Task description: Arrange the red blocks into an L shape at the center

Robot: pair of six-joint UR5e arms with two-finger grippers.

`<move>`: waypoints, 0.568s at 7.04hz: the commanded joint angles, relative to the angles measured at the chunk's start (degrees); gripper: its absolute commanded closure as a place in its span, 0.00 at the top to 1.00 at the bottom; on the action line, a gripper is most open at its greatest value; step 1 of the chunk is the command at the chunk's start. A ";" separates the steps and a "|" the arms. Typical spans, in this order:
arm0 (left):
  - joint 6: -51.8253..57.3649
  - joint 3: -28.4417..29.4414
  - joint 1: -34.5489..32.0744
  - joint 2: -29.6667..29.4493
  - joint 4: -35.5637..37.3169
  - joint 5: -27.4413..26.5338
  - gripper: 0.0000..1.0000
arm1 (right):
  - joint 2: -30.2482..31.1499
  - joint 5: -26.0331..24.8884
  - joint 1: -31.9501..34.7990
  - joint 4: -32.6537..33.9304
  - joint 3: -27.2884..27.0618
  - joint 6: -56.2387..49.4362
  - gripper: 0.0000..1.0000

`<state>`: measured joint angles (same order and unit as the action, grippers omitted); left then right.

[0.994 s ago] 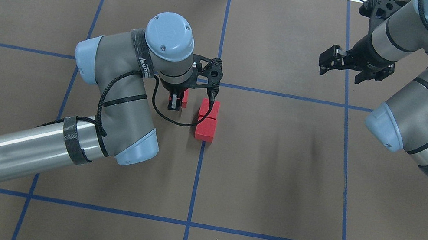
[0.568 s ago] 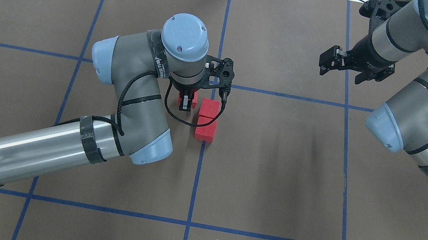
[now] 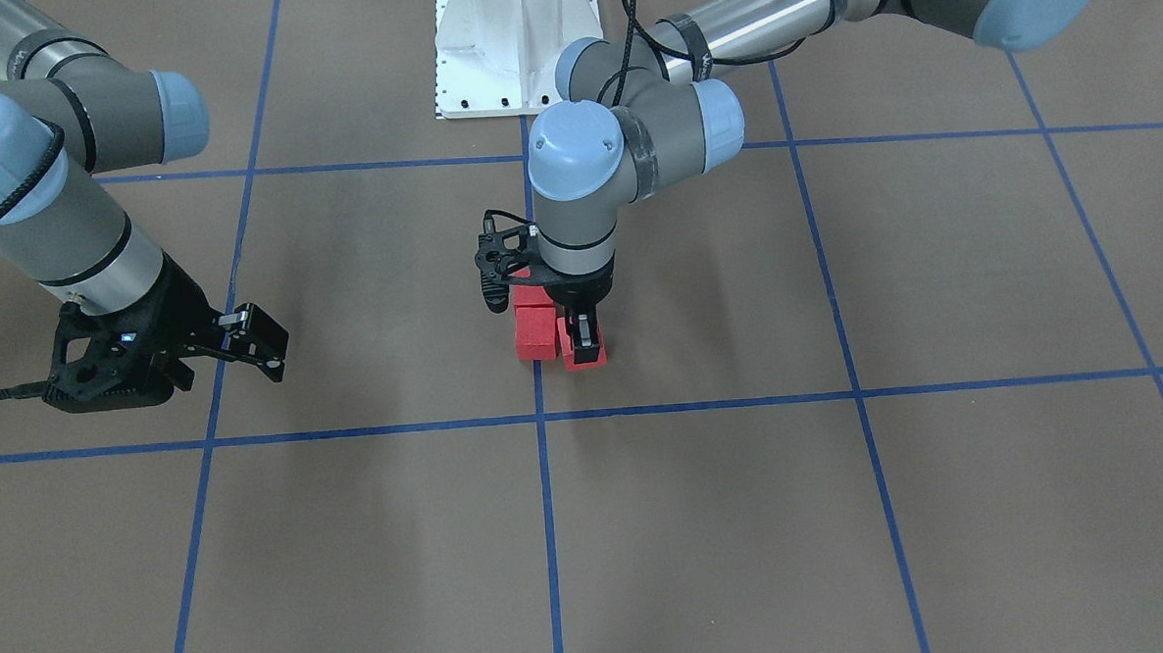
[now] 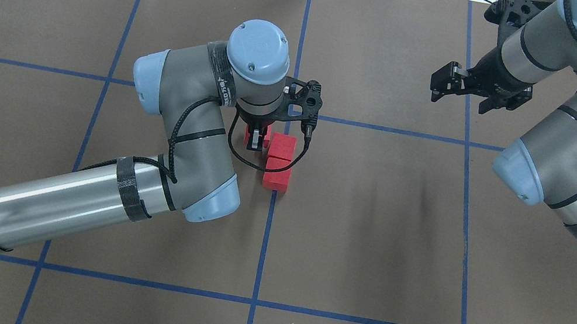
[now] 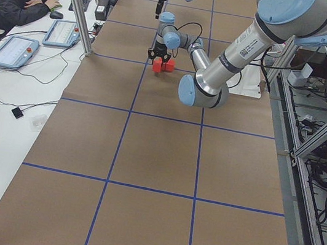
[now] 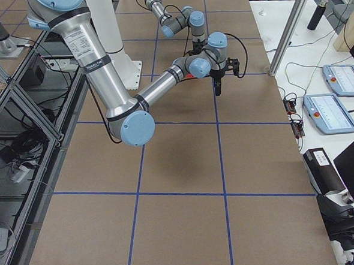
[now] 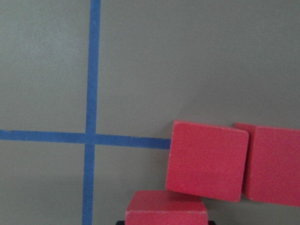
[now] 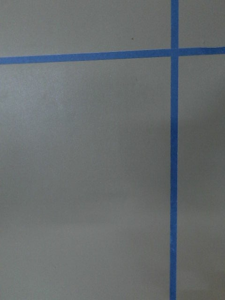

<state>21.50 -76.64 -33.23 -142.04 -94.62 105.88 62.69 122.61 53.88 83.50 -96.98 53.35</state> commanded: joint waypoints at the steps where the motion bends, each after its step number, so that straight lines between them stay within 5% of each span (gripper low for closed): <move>1: 0.12 -0.17 0.09 0.19 -0.30 0.03 0.00 | 0.15 0.00 0.00 0.00 0.13 0.00 0.99; 4: 0.21 -0.61 0.09 0.45 -0.48 0.03 0.00 | 0.33 0.00 0.00 0.00 0.13 0.00 0.99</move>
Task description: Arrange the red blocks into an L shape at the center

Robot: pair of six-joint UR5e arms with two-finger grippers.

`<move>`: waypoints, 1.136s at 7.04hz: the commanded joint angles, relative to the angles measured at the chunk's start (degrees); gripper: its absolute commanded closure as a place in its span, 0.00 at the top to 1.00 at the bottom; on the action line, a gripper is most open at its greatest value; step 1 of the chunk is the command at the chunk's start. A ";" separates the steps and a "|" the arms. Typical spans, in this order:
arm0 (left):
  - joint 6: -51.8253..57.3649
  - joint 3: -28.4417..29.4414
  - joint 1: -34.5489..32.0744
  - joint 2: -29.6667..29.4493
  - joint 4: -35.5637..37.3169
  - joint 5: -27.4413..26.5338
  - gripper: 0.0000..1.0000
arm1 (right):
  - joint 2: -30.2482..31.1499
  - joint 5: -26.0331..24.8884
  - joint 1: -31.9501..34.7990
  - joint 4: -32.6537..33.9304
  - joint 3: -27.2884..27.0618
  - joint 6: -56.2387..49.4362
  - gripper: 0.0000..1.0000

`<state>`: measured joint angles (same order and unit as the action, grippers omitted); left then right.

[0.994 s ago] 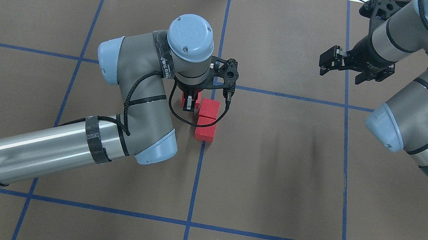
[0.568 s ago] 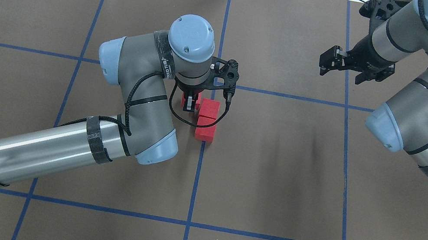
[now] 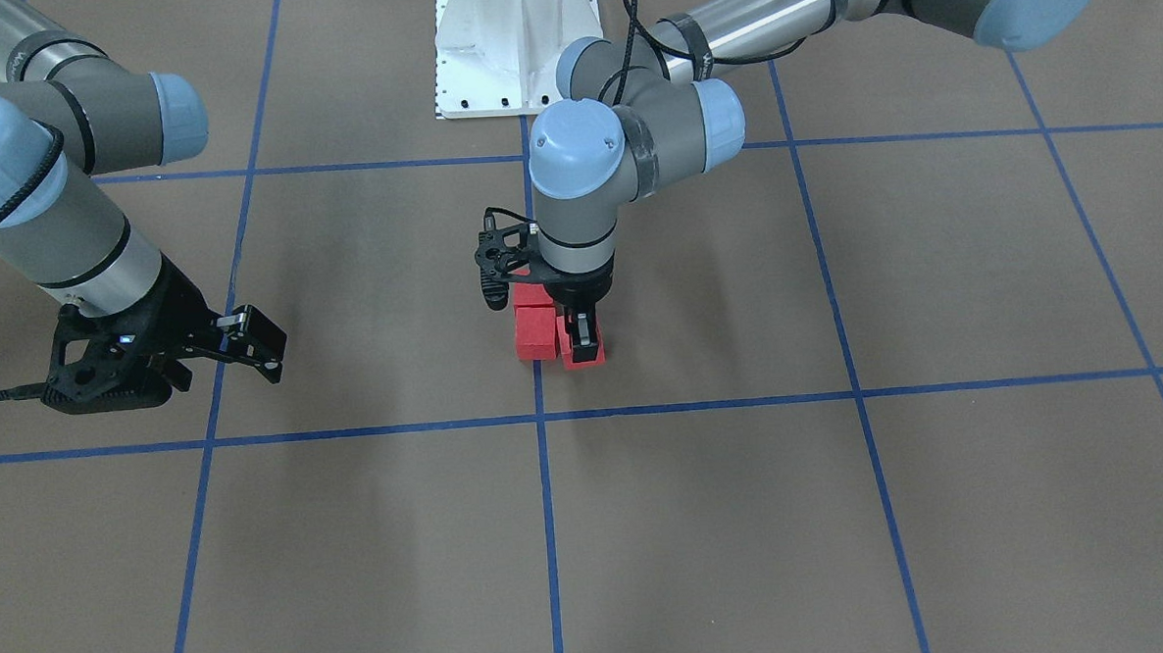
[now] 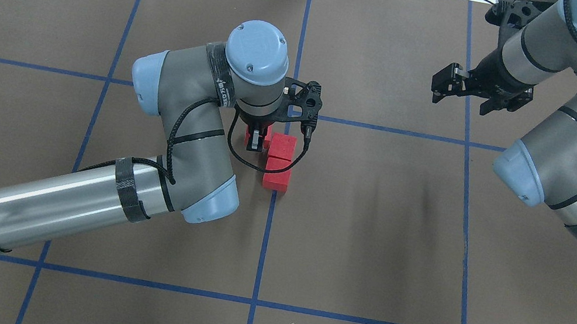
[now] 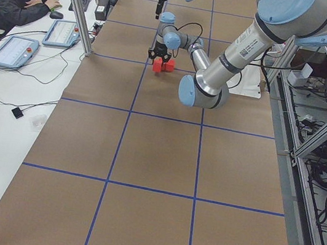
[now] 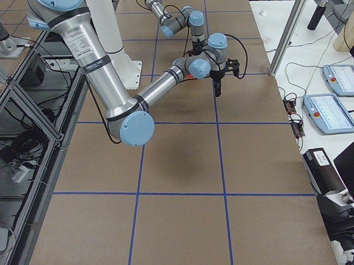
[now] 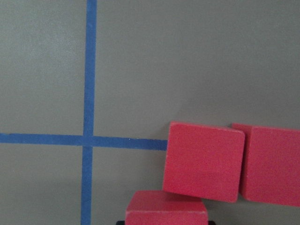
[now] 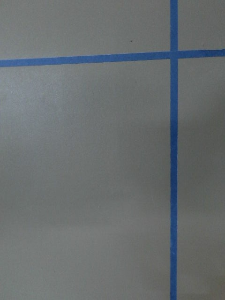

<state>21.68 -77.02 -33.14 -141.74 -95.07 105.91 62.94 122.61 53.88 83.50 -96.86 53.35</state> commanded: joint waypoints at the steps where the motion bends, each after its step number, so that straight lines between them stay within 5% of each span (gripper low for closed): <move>1: 0.03 -0.41 -0.08 0.23 -0.03 0.00 0.00 | 0.08 0.00 0.00 0.00 -0.08 0.00 0.99; 8: -0.06 -2.52 0.44 1.73 -0.29 0.00 0.00 | 0.17 0.00 0.00 0.00 -0.08 0.00 0.99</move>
